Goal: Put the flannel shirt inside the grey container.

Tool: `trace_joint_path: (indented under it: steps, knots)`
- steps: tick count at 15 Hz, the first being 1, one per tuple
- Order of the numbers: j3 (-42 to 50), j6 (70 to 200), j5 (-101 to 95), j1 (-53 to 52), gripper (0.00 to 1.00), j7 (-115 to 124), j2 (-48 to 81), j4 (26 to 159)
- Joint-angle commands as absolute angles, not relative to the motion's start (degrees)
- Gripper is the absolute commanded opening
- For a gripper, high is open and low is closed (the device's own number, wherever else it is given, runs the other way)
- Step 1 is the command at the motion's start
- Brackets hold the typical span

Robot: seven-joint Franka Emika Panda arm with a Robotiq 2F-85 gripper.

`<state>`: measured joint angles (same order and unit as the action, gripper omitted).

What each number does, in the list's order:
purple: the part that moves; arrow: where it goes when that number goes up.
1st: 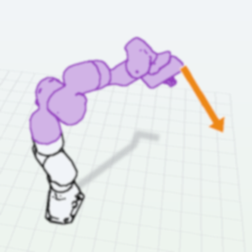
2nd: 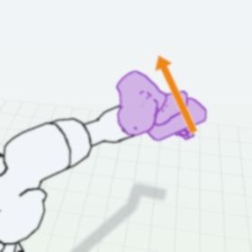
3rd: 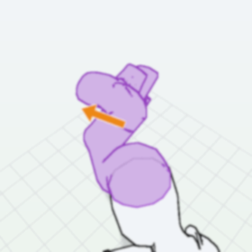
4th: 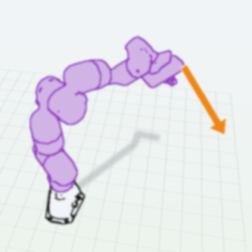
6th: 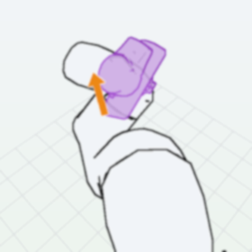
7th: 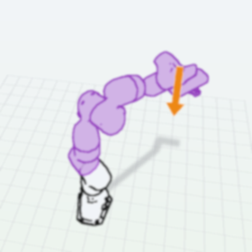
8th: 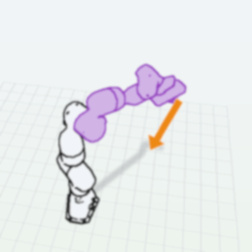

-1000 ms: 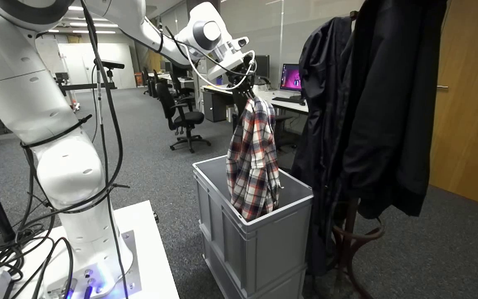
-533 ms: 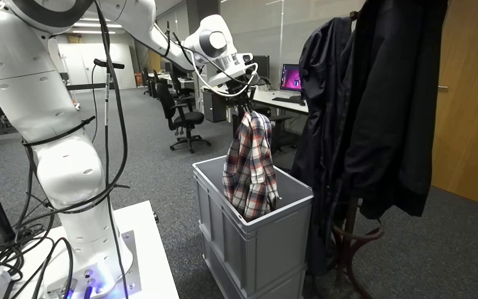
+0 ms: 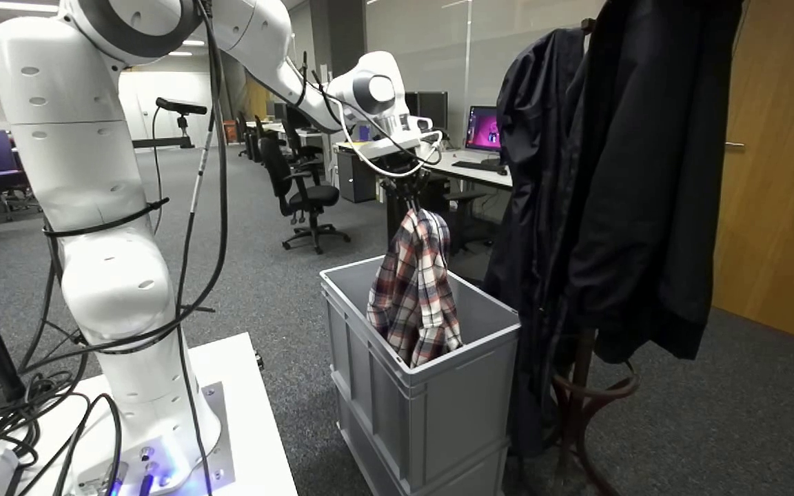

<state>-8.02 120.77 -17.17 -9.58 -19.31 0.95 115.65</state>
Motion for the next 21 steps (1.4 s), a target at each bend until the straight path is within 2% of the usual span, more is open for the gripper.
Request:
trace_joint_path:
  steps: [1, 13, 14, 15, 16, 17, 21]
  knots:
    - [-7.9, 115.2, -15.4, -8.8, 0.01, -22.6, 5.3, 110.0]
    - [-7.7, 111.9, -11.7, -6.4, 0.01, -24.4, 18.2, 100.7]
    - [-7.7, 111.3, -11.7, -6.4, 0.07, -24.5, 18.7, 100.1]
    - [-7.7, 110.6, -11.7, -6.5, 0.32, -24.6, 19.2, 99.5]
    - [-7.8, 110.4, -11.8, -6.5, 0.32, -24.6, 19.4, 99.0]
    - [-7.8, 110.0, -11.7, -6.5, 0.37, -24.6, 19.6, 98.4]
    - [-8.1, 109.1, -11.7, -6.7, 0.68, -24.9, 19.1, 96.6]
